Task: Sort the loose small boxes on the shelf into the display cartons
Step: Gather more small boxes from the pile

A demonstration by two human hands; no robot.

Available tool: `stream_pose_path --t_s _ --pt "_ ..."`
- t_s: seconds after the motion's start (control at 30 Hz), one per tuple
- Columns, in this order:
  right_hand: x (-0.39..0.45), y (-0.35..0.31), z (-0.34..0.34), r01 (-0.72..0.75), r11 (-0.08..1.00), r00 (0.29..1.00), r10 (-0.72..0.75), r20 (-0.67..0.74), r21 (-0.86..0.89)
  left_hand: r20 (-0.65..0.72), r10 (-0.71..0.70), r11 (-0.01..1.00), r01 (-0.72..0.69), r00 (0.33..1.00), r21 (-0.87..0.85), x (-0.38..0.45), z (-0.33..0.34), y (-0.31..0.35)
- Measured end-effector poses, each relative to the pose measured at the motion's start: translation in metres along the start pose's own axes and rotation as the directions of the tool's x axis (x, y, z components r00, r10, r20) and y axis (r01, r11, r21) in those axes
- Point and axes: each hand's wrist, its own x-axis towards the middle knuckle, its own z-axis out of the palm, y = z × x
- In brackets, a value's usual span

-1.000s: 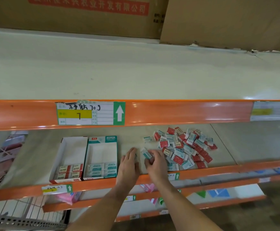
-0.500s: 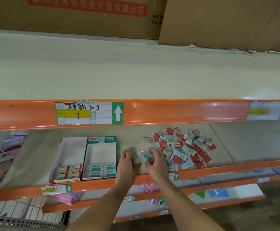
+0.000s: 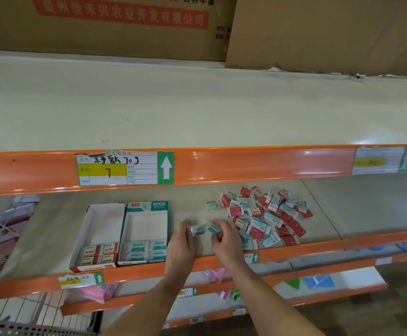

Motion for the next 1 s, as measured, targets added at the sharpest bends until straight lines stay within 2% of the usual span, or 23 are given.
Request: stream_pose_path --t_s 0.33,0.53,0.8,1.0 --pt "0.001 0.001 0.0 -0.001 1.0 1.0 0.002 -0.023 0.021 0.026 -0.013 1.0 0.013 1.0 0.008 0.003 0.005 -0.005" --pt "-0.002 0.002 -0.001 -0.004 0.997 0.997 0.01 -0.073 0.073 0.043 0.011 0.992 -0.016 0.999 0.129 0.005 0.012 -0.011" --pt "-0.001 0.002 0.004 0.052 0.997 0.996 -0.056 -0.074 -0.058 0.102 -0.008 0.967 -0.018 0.995 0.253 0.01 0.016 -0.012" --pt "-0.002 -0.001 0.006 0.046 0.996 0.989 -0.057 -0.134 -0.081 0.083 0.016 0.966 -0.037 0.996 0.257 0.007 0.017 -0.009"
